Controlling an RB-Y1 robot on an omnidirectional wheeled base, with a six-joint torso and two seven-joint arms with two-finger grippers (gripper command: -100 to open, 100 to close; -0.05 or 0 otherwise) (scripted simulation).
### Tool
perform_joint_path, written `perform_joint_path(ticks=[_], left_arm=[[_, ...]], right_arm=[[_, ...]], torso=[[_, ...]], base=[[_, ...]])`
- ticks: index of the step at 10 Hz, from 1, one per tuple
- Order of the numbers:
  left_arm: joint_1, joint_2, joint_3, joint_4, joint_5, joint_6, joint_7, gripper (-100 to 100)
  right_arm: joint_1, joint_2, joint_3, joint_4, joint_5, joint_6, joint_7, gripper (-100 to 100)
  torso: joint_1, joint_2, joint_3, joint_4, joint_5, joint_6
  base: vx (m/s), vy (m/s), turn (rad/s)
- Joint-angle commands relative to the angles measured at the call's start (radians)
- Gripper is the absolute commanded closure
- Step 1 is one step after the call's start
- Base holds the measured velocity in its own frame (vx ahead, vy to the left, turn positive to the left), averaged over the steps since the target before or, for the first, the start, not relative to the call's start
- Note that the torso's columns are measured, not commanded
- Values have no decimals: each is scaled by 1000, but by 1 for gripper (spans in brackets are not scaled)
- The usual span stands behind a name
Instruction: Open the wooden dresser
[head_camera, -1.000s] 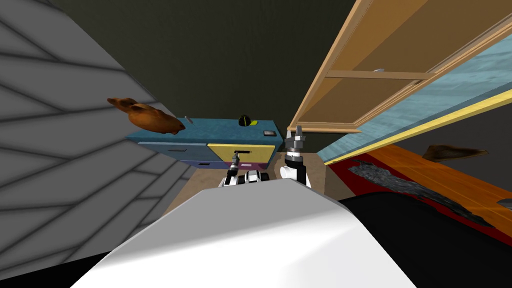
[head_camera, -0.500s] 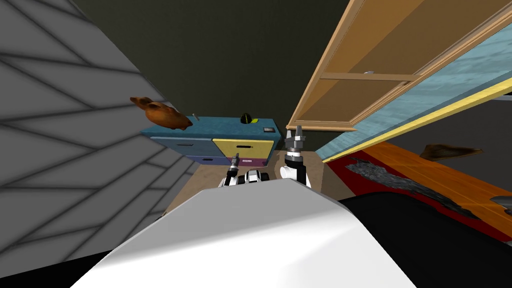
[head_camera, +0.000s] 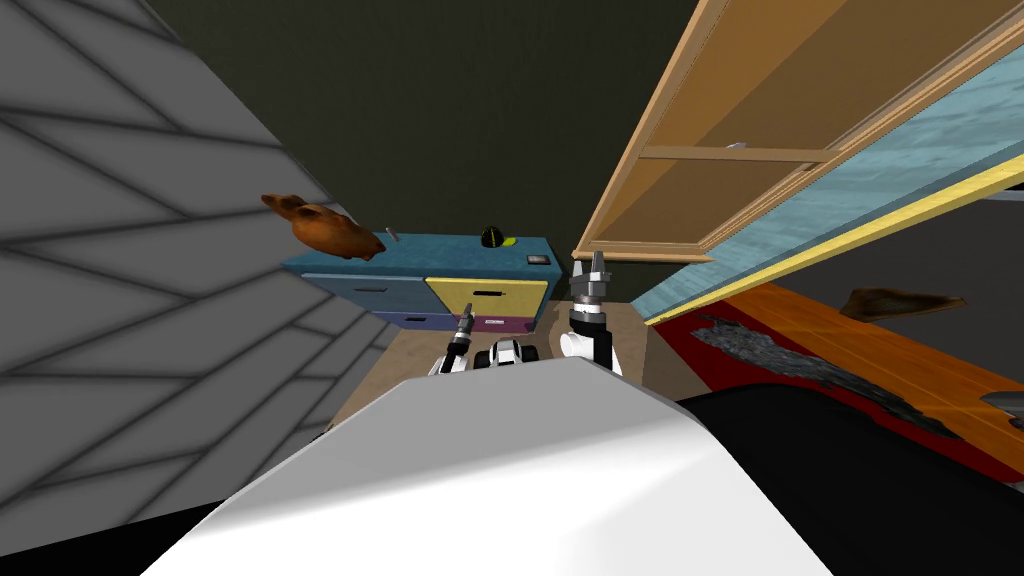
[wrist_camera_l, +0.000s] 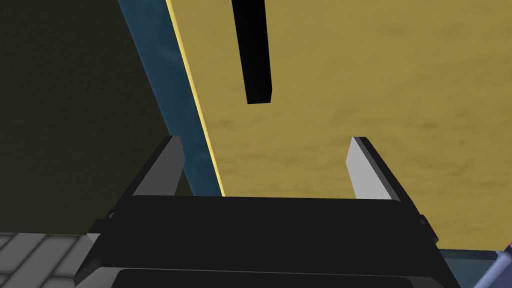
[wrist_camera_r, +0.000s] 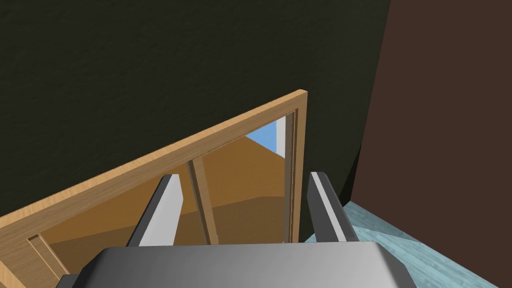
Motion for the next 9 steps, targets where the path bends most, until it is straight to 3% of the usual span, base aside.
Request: perform_joint_path(ticks=[1, 3, 6, 8, 9], left_arm=[[-19, 20, 6, -2, 7, 29, 5, -100], [-29, -32, 10, 2, 10, 44, 7, -100], [-31, -88, 11, 3, 10, 47, 7, -100], [-41, -80, 13, -21, 11, 80, 8, -100], [-36, -77, 12, -14, 11, 65, 9, -100]], right_arm=[[0, 0, 0, 0, 0, 0, 0, 0], [0, 0, 0, 0, 0, 0, 0, 0], [0, 0, 0, 0, 0, 0, 0, 0], [0, 0, 0, 0, 0, 0, 0, 0], [0, 0, 0, 0, 0, 0, 0, 0]], torso=[[1, -2, -1, 0, 0, 0], [-1, -1, -1, 0, 0, 0], [-1, 7, 4, 2, 0, 0], [0, 3, 2, 1, 0, 0], [0, -3, -1, -1, 0, 0]], base=[[163, 19, -19], [149, 17, -9], [34, 4, -1], [35, -5, -5], [45, -6, -2]])
